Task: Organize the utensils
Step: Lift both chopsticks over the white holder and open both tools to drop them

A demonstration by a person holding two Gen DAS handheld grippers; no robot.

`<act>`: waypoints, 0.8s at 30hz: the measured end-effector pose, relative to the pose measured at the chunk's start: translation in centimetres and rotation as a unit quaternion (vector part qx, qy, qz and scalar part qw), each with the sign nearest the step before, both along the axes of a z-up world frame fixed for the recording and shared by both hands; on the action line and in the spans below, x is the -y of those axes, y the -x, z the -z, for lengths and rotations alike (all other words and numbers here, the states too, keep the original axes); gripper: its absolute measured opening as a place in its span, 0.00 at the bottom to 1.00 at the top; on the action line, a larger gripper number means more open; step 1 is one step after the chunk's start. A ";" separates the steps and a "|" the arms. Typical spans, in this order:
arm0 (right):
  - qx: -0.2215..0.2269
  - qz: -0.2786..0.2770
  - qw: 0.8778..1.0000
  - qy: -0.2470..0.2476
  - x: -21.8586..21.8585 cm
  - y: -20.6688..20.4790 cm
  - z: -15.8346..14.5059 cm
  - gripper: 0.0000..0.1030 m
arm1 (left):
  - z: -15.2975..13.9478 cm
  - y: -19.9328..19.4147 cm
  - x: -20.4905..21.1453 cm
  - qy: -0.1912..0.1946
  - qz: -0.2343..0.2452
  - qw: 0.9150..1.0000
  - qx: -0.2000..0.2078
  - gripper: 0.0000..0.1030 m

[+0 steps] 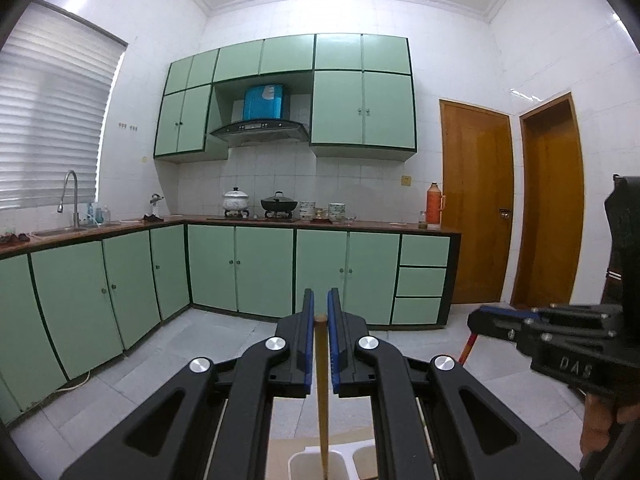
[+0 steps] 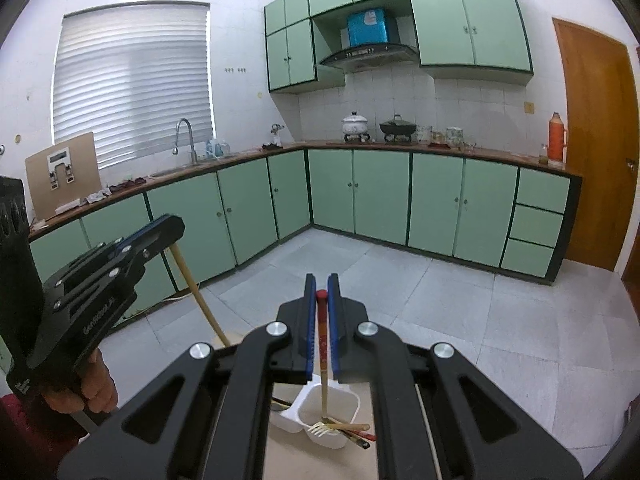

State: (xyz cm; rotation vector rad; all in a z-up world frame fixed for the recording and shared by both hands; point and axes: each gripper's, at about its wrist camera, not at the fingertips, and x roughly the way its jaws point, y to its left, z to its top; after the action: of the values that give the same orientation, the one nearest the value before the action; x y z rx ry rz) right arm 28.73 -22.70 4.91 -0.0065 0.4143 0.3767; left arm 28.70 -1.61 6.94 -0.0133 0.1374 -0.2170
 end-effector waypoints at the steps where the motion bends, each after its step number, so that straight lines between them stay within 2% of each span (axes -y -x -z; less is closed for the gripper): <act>1: -0.003 0.001 1.000 -0.001 -0.2 -0.2 0.4 0.05 | 0.4 -0.3 0.0 0.002 0.000 1.000 -0.001 0.06; 6: -0.031 0.004 0.999 -0.007 -0.2 -1.9 3.2 0.05 | 2.7 -2.1 0.2 0.003 0.002 1.000 -0.029 0.06; 16: -0.090 -0.006 0.996 -0.011 -0.9 -2.6 7.7 0.05 | 8.5 -4.8 -1.1 -0.002 0.003 0.992 -0.127 0.07; 18: -0.106 -0.009 0.994 -0.010 -1.0 -2.6 8.7 0.09 | 9.4 -4.9 -1.4 -0.004 0.001 0.990 -0.140 0.07; 24: -0.105 0.012 0.994 -0.037 0.4 -1.2 8.7 0.25 | 9.3 -3.3 -2.7 0.009 0.002 0.990 -0.142 0.27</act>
State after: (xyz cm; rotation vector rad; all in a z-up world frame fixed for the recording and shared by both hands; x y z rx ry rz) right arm 29.93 -23.06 -3.75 0.1100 0.6074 0.3710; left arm 32.03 1.07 -2.35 -0.0617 0.4199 -0.2186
